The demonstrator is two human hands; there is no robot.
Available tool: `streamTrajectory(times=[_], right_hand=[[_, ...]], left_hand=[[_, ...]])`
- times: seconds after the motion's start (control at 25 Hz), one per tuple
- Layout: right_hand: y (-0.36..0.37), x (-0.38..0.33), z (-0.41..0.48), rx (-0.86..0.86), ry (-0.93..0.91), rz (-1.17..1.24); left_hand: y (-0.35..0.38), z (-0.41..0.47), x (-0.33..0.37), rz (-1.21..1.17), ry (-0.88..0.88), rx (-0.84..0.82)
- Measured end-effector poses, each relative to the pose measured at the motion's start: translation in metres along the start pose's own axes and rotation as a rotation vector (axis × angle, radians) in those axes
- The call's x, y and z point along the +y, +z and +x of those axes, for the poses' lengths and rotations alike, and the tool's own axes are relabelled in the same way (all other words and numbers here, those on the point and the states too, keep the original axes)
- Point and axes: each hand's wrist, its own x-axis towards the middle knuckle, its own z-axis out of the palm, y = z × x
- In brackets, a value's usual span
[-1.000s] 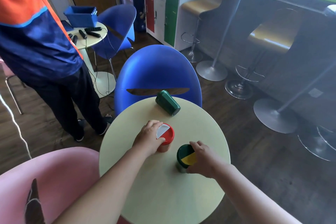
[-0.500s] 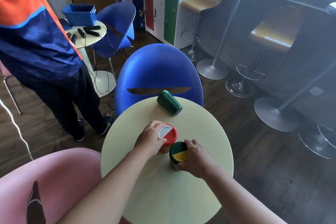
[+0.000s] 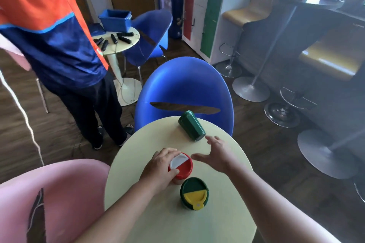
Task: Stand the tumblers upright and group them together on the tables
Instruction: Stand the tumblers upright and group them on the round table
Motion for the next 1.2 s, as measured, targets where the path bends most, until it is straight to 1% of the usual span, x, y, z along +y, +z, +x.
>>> streamTrajectory(times=[0.12, 0.24, 0.44, 0.64, 0.76, 0.88, 1.08, 1.2], right_hand=[[-0.019, 0.0, 0.056, -0.022, -0.09, -0.042], [-0.027, 0.0, 0.122, -0.031, -0.129, -0.105], [-0.011, -0.001, 0.204, -0.129, -0.081, -0.123], [0.016, 0.001, 0.238, -0.206, 0.016, -0.067], [0.021, 0.006, 0.238, -0.172, 0.02, -0.016], [0.013, 0.009, 0.216, -0.103, -0.004, 0.085], [0.001, 0.031, 0.127, 0.015, -0.099, 0.352], [0.009, 0.051, 0.064, 0.055, -0.159, 0.392]], left_hand=[[0.001, -0.004, 0.008, -0.002, -0.051, 0.052], [0.006, -0.006, 0.016, 0.001, -0.106, 0.115], [0.017, -0.007, 0.02, -0.001, -0.175, 0.18], [0.021, -0.007, 0.018, -0.005, -0.187, 0.185], [0.022, -0.007, 0.016, 0.006, -0.189, 0.185], [0.018, -0.004, 0.019, 0.007, -0.187, 0.173], [0.014, -0.002, 0.02, 0.034, -0.17, 0.169], [0.013, -0.002, 0.02, 0.049, -0.142, 0.16]])
